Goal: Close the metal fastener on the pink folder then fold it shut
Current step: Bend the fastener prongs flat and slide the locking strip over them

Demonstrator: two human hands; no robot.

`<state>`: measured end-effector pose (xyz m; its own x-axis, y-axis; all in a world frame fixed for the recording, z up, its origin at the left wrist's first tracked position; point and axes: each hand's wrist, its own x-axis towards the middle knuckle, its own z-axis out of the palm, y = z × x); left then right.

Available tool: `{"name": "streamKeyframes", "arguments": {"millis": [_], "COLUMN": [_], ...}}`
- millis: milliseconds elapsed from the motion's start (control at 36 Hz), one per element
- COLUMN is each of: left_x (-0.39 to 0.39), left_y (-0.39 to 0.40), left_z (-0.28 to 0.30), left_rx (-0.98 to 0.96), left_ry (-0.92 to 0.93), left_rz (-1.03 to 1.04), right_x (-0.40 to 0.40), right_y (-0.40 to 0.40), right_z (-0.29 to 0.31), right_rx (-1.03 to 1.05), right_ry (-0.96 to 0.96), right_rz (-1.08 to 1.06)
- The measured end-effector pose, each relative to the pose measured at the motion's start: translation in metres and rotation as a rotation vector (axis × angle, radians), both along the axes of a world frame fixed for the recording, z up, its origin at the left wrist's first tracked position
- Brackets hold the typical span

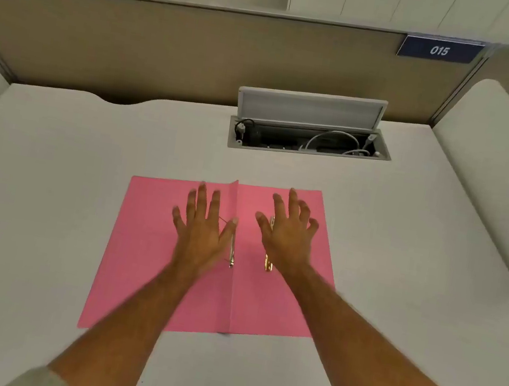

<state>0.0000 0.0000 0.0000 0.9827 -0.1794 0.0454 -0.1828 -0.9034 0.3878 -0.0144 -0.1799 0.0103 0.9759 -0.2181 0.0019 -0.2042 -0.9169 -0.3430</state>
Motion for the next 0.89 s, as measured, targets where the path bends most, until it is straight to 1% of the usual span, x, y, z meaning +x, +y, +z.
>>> {"name": "streamKeyframes", "arguments": {"millis": [83, 194, 306, 444, 500, 556, 667, 722, 806, 889], "left_x": [-0.006, -0.018, -0.025, -0.032, -0.034, -0.035, -0.035, -0.034, -0.033, -0.031], "left_y": [0.011, 0.028, 0.033, 0.034, 0.037, 0.041, 0.046, 0.045, 0.041, 0.038], "left_z": [-0.013, -0.036, -0.043, -0.043, -0.046, -0.050, -0.061, -0.065, -0.069, -0.072], "left_rx": [-0.127, -0.175, -0.244, -0.492, -0.518, -0.444, -0.120, -0.020, 0.031, 0.036], "left_ry": [0.100, 0.174, 0.214, 0.246, 0.249, 0.267, 0.279, 0.256, 0.243, 0.225], "left_rz": [0.063, 0.010, -0.044, -0.026, -0.032, -0.087, -0.313, -0.372, -0.399, -0.415], "right_x": [-0.004, -0.012, -0.015, -0.017, -0.018, -0.018, -0.019, -0.017, -0.015, -0.014], "right_y": [0.000, 0.001, 0.002, 0.004, 0.004, 0.005, 0.005, 0.004, 0.002, 0.000], "right_z": [-0.007, -0.023, -0.030, -0.036, -0.037, -0.037, -0.036, -0.035, -0.035, -0.036], "right_rx": [-0.009, -0.019, -0.006, -0.006, 0.002, 0.037, 0.069, 0.088, 0.119, 0.115], "right_ry": [0.050, 0.067, 0.098, 0.113, 0.119, 0.129, 0.176, 0.199, 0.214, 0.222], "right_rz": [0.002, 0.014, 0.007, -0.009, -0.038, -0.082, -0.146, -0.178, -0.225, -0.271]}}
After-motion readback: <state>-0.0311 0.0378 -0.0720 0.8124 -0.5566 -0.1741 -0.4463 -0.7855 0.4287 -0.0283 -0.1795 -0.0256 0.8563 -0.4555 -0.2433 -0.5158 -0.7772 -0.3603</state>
